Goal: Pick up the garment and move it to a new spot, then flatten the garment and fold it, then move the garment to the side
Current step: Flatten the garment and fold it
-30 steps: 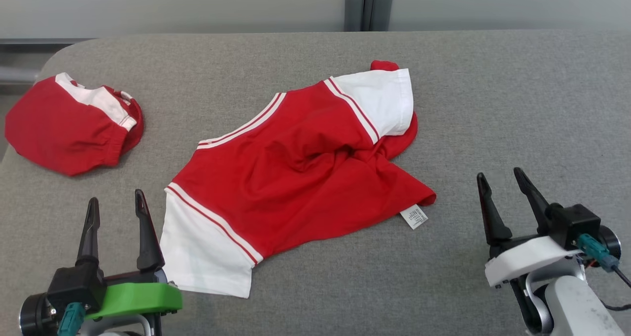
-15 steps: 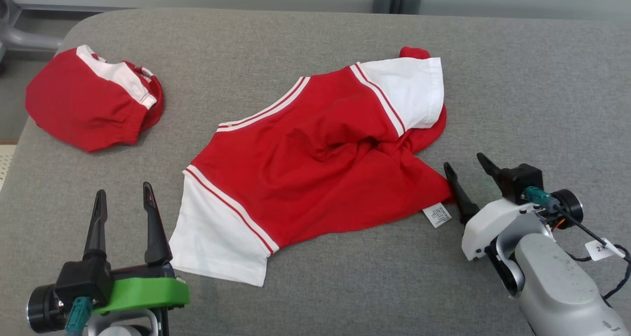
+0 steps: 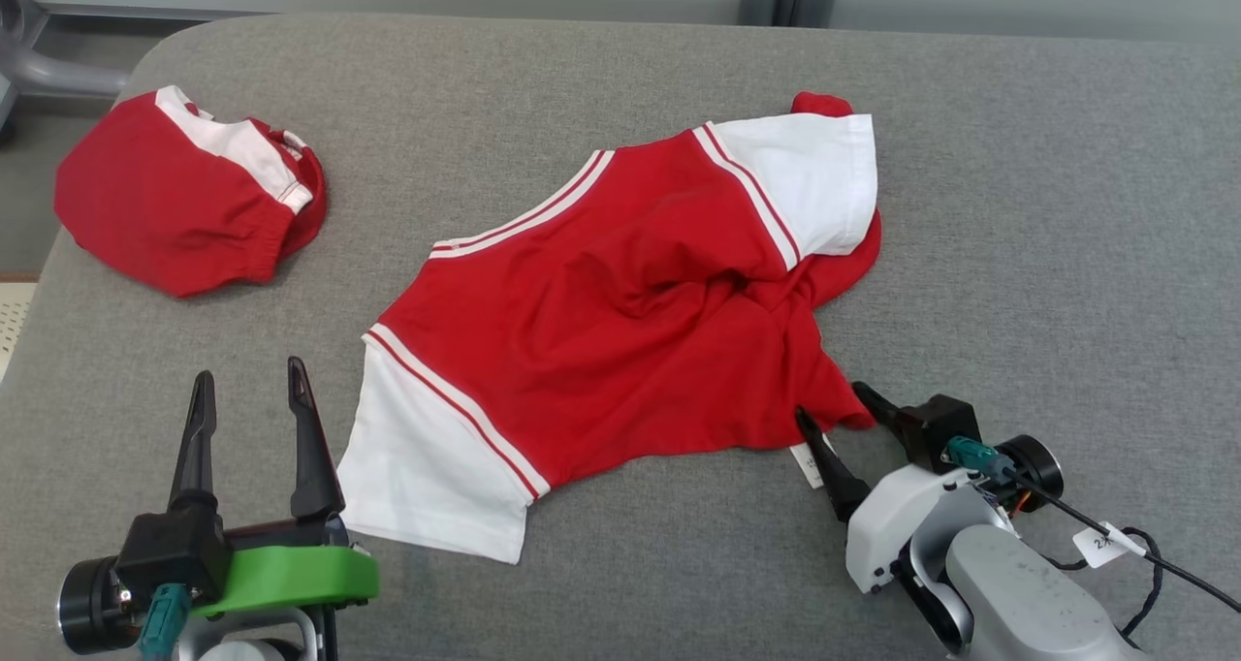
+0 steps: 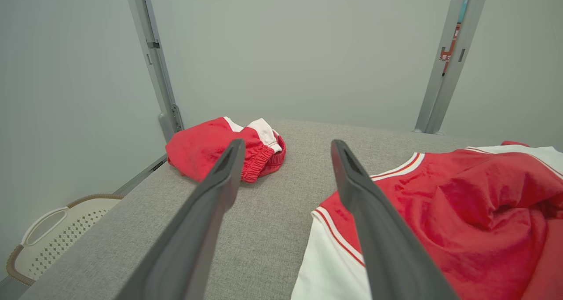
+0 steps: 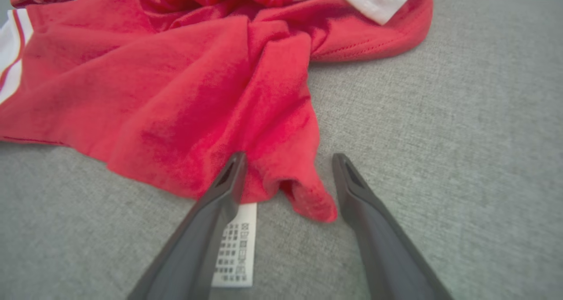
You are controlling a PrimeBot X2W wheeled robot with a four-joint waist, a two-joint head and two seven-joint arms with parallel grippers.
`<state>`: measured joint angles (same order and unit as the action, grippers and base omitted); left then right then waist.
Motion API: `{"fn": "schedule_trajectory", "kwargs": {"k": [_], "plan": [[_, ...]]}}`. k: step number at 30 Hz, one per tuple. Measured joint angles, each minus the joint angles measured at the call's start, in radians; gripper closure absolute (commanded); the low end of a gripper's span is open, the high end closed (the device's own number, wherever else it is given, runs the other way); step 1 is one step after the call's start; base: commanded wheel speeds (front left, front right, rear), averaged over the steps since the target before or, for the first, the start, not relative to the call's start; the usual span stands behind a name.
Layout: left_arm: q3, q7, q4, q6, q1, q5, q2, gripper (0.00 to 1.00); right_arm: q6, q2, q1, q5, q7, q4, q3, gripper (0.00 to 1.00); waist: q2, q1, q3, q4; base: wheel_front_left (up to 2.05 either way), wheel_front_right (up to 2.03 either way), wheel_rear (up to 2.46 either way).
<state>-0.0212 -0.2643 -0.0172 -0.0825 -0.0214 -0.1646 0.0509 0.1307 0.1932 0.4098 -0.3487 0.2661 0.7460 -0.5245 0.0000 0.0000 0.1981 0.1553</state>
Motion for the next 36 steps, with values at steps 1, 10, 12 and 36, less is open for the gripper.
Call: {"fn": "schedule_trajectory", "kwargs": {"k": [1, 10, 12, 36], "plan": [[0.000, 0.000, -0.001, 0.000, 0.000, 0.002, 0.000, 0.00, 0.000, -0.002, -0.003, 0.000, 0.000, 0.000, -0.006, 0.29, 0.0000, 0.0000, -0.001, -0.001, 0.00, 0.00, 0.00], [0.021, 0.000, -0.008, -0.002, 0.014, 0.008, 0.000, 0.00, 0.001, 0.017, -0.027, -0.012, -0.002, -0.040, 0.079, 1.00, 0.0000, 0.0000, -0.015, -0.044, 0.00, 0.00, 0.00], [0.020, 0.000, -0.013, 0.004, 0.016, 0.008, -0.001, 0.00, 0.001, 0.041, -0.061, 0.000, -0.002, -0.083, 0.140, 1.00, 0.0000, 0.0000, -0.021, -0.058, 0.00, 0.00, 0.00], [0.051, 0.000, -0.049, 0.029, 0.043, 0.053, -0.001, 0.00, 0.001, -0.032, -0.415, 0.134, -0.002, -0.666, 0.530, 0.00, 0.0000, 0.0000, -0.103, -0.169, 0.00, 0.00, 0.00]]}}
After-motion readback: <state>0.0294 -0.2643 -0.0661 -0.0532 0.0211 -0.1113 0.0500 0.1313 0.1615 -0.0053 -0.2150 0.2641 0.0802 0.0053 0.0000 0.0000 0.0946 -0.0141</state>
